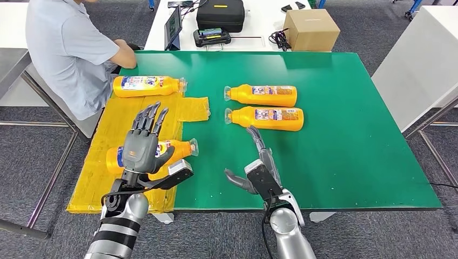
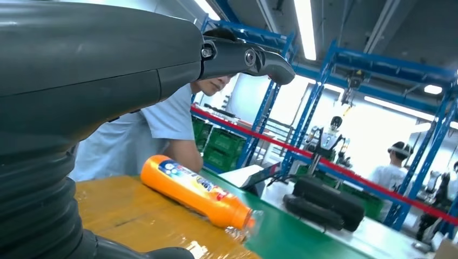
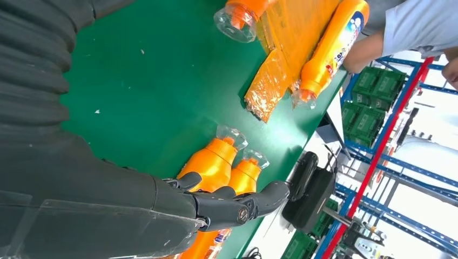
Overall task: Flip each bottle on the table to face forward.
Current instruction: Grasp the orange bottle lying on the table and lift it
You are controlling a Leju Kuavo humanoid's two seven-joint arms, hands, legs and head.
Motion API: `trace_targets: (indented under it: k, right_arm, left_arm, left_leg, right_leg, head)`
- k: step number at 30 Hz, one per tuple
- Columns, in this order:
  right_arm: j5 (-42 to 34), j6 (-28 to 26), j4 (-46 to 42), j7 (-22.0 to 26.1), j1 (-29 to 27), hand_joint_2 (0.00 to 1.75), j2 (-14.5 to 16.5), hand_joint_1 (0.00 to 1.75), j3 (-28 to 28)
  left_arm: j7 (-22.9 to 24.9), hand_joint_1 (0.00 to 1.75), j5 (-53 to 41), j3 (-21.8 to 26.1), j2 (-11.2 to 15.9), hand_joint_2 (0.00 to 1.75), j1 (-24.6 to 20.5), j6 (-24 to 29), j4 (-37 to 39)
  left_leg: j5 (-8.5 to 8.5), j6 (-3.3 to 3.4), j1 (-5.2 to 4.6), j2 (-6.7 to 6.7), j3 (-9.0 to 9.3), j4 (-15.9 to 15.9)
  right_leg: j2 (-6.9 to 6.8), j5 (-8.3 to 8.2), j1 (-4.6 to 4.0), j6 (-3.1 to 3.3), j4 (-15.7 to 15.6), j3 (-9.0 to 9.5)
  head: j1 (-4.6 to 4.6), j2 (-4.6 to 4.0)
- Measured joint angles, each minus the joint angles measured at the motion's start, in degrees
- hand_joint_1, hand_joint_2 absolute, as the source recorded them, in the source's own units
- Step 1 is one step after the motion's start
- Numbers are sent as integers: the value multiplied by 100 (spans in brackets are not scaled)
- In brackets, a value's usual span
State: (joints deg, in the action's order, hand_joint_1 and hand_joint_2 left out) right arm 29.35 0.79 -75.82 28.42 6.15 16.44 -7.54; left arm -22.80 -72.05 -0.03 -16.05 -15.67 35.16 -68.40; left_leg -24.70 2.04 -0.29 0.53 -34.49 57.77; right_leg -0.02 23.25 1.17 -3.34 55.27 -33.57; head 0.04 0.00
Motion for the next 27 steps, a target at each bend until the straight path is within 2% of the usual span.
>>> trace_targets:
  k: [3,6,10,13,18,22,27]
  right_arm:
    - [69,-95,-39,-16,-32,175,3,0,13]
    - [109,-191,-246,-14,-136,175,22,0,38]
    - [168,-244,-801,32,-373,0,48,0,114]
    - [41,-49,-1216,12,-537,0,50,0,191]
    - [-809,653,-1617,-299,-708,0,65,0,461]
    - [-518,272,-1712,-782,-713,175,167,0,722]
    - [449,-131,-1975,-815,-722,175,239,0,797]
  left_arm:
    - [-227,0,663,-2,-84,175,174,-266,-343]
    - [-395,0,1779,-29,-229,175,465,-749,-924]
    - [-495,0,3030,-190,-343,175,1007,-1352,-1689]
    - [-516,0,3650,-372,-382,175,1380,-1649,-2048]
    - [-507,0,4565,-702,-409,175,1925,-2090,-2390]
    - [-322,0,4979,-863,-413,175,2159,-2219,-2579]
    - [-162,0,5125,-974,-411,175,2300,-2290,-2757]
  left_leg:
    - [0,0,-1,0,-5,0]
    - [-2,0,-2,0,-13,0]
    - [-6,-2,-2,-2,-20,0]
    - [-8,-4,-2,-2,-25,0]
    - [-9,-4,-2,-2,-25,0]
    - [-8,-4,-2,-2,-24,0]
    - [-7,-4,-1,-2,-23,0]
  right_leg:
    - [0,0,1,0,0,-5]
    - [0,0,1,0,-1,-15]
    - [0,3,1,0,-1,-25]
    - [1,4,0,2,-2,-30]
    - [1,5,1,3,-3,-30]
    - [1,3,1,2,-3,-28]
    - [0,3,0,2,-2,-28]
  head:
    - [0,0]
    - [-1,0]
    - [-1,0]
    - [-1,0]
    - [-1,0]
    - [-1,0]
    - [-3,0]
